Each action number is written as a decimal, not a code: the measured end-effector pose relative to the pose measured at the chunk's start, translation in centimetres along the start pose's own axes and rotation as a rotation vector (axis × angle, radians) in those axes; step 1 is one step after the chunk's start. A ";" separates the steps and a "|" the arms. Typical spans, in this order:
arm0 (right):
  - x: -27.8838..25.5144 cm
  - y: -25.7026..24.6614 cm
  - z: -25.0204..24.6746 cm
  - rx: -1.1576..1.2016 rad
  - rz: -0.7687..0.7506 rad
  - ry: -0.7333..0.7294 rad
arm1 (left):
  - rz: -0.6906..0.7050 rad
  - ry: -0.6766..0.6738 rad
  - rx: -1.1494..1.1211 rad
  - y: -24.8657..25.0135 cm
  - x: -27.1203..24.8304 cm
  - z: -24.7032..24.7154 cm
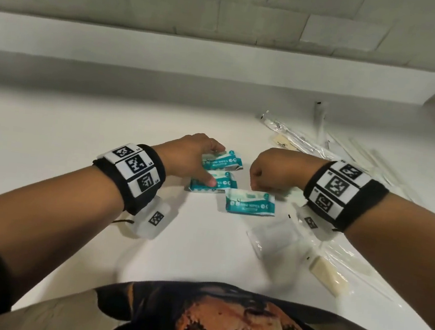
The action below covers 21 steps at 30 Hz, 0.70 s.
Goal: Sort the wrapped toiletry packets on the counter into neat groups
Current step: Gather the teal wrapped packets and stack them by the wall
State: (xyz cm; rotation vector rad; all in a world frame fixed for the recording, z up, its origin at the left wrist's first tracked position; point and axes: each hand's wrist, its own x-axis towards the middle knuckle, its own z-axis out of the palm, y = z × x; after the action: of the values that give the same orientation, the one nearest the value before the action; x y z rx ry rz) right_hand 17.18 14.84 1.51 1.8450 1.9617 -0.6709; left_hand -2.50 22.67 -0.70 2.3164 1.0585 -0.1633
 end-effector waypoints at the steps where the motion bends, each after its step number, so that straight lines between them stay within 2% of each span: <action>1: 0.1 0.2 0.2 -0.013 0.001 0.030 | 0.009 -0.046 0.062 0.1 -0.1 0.1; 4: -0.6 -0.1 0.5 0.129 -0.045 -0.016 | 0.003 -0.102 0.189 0.5 -0.2 0.7; 5: -0.8 -0.5 0.8 0.124 -0.074 -0.050 | 0.004 -0.093 0.205 0.6 -0.2 1.0; 8: -1.4 -1.5 1.6 -0.097 -0.111 -0.067 | 0.006 -0.033 0.215 0.8 0.1 1.4; 10: -1.7 -0.9 0.0 0.022 -0.081 -0.073 | 0.016 -0.043 0.208 0.7 0.0 1.2; 12: -1.4 0.3 -2.3 0.223 -0.027 -0.014 | 0.042 -0.079 0.193 0.6 -0.3 1.2; 13: -1.0 0.8 -3.3 0.256 0.000 0.070 | 0.056 -0.093 0.177 0.5 -0.6 1.3; 15: 0.7 1.0 -4.3 0.211 0.035 0.246 | 0.066 -0.100 0.127 0.5 -1.2 1.7; 16: 1.8 0.7 -4.4 0.184 0.040 0.289 | 0.067 -0.078 0.106 0.5 -1.4 1.8; 18: 4.1 -0.2 -3.9 0.130 0.031 0.298 | 0.081 0.015 0.088 0.5 -1.6 1.8; 21: 6.2 -1.7 -3.0 0.105 -0.002 0.224 | 0.109 0.122 0.134 0.5 -1.7 1.4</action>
State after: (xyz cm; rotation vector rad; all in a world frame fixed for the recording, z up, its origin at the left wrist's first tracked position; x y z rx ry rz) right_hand 15.19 21.62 0.66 2.0599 2.1031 -0.6004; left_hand -3.11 20.51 -1.08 2.5258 1.0041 -0.0525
